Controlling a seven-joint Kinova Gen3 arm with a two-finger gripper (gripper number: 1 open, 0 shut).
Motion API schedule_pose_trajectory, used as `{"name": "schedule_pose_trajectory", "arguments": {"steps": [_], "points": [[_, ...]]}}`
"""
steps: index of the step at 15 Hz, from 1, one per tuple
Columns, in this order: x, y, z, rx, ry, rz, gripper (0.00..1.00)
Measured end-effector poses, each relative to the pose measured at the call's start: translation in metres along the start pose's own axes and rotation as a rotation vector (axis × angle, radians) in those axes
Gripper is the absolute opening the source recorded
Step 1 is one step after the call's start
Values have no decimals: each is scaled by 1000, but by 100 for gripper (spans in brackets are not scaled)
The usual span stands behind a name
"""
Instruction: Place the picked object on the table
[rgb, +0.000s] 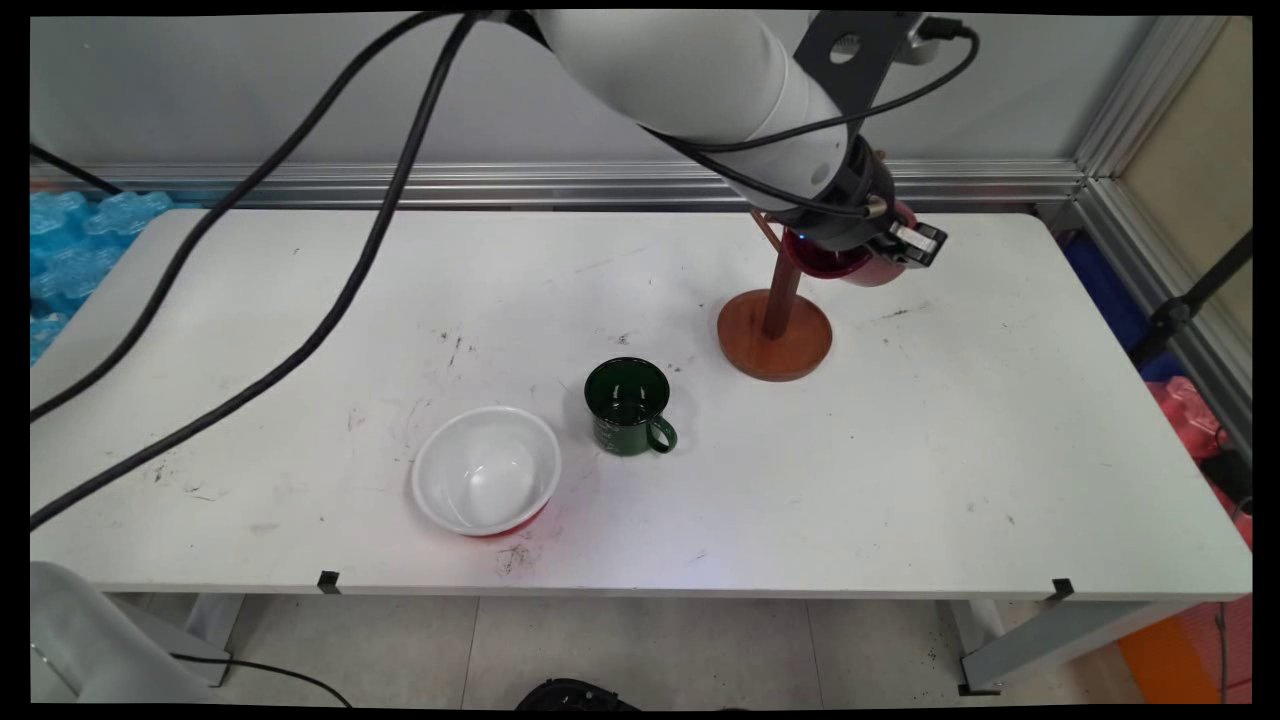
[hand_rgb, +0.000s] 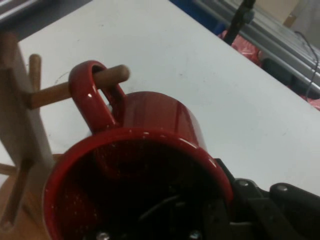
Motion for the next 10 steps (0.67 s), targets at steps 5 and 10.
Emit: {"name": "schedule_pose_trajectory", "arguments": {"steps": [5, 10], "points": [[1, 6, -10, -28, 12, 18, 0], [3, 12, -23, -61, 33, 49, 0]]}}
